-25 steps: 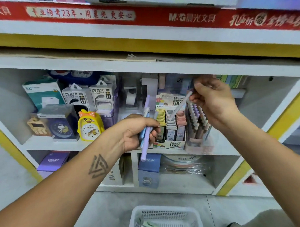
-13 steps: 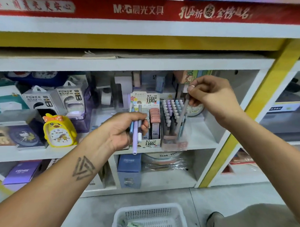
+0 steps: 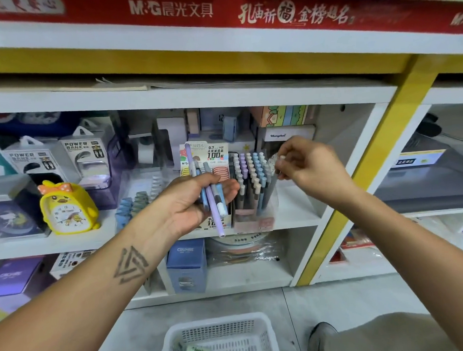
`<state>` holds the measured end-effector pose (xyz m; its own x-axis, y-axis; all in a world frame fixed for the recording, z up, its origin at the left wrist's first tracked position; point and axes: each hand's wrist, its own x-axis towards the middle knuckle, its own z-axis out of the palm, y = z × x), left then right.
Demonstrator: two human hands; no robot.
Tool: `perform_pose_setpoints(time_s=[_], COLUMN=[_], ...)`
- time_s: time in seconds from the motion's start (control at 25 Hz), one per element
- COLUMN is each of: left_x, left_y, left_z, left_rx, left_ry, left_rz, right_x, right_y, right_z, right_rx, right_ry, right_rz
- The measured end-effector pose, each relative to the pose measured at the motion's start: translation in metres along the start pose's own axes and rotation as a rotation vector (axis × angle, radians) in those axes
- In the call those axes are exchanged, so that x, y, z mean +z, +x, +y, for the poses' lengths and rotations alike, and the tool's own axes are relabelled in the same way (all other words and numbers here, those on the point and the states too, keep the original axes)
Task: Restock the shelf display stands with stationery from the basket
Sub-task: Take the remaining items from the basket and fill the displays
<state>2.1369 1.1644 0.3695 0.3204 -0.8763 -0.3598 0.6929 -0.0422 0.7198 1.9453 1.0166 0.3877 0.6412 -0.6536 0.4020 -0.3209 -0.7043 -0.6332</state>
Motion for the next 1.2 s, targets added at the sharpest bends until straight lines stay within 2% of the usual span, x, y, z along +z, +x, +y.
perform_pose_setpoints(time_s=[0.12,0.44,0.68,0.76,0.84,0.88,0.92,1.0,1.04,1.2], left_x=[-0.001,0.001,0.003,0.004,0.005,0.006,0.006,0.004,0.002,-0.006], left_y=[0.0,-0.005,-0.009,-0.011,-0.012,-0.013,-0.013,-0.012,-0.012,-0.012], left_z=[-0.002,-0.004,-0.005,-0.005,-0.004,-0.003,-0.003,0.0,0.001,0.005], left_rx=[0.005,0.007,0.053,0.066,0.087,0.102,0.122,0.168,0.184,0.186], left_ry=[-0.006,0.014,-0.004,-0.015,-0.033,-0.042,-0.049,-0.059,-0.071,-0.129], left_rz=[-0.014,-0.016,-0.045,-0.064,-0.073,-0.072,-0.065,-0.038,-0.029,-0.071], right_x=[0.011,0.01,0.018,0.019,0.02,0.022,0.027,0.043,0.051,0.059], right_y=[-0.006,-0.006,-0.011,-0.008,-0.006,-0.006,-0.007,-0.01,-0.012,-0.01], right_z=[0.008,0.004,0.013,0.006,-0.009,-0.019,-0.03,-0.051,-0.057,-0.064], right_rx=[-0.03,-0.046,-0.044,-0.122,-0.184,-0.157,-0.066,0.199,0.289,0.447], right_ry=[-0.113,-0.144,-0.335,-0.488,-0.52,-0.409,-0.195,0.301,0.473,0.754], right_rz=[-0.071,-0.194,-0.162,-0.124,-0.027,0.001,-0.025,-0.235,-0.314,-0.342])
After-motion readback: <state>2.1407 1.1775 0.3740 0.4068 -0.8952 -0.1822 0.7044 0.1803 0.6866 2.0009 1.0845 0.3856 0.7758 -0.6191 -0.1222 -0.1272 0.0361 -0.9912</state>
